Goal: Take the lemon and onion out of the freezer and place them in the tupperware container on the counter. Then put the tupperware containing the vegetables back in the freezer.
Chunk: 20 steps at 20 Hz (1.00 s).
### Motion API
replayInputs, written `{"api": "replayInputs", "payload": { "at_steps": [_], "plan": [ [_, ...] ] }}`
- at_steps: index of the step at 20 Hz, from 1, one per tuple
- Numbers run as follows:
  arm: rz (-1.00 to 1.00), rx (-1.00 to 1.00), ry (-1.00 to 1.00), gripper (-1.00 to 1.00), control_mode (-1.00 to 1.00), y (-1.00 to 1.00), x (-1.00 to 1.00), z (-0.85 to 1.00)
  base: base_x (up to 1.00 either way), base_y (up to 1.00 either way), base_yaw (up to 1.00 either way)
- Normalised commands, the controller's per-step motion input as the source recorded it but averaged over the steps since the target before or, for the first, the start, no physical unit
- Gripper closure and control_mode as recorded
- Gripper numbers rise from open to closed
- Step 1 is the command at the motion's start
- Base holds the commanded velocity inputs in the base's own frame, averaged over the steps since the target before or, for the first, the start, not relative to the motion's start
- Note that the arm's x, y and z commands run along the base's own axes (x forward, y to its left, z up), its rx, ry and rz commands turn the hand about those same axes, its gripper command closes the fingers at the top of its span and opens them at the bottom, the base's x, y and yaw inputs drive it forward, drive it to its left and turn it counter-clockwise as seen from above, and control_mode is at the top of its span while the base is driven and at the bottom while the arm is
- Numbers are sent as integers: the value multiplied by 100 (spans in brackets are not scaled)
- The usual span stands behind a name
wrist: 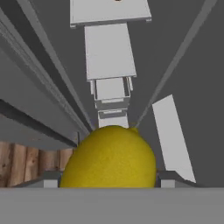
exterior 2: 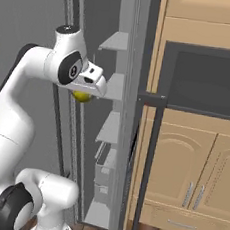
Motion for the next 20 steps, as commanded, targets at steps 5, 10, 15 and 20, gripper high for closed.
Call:
{"api": "replayInputs", "payload": {
  "at_steps": [5,10,15,20],
  "plan": [
    [0,0,0,100,100,0,0,0,-85,51,7],
    [0,0,0,100,100,0,0,0,-13,51,43],
    [0,0,0,100,100,0,0,0,23,53,55],
    [0,0,0,100,100,0,0,0,58,60,55]
  ]
}}
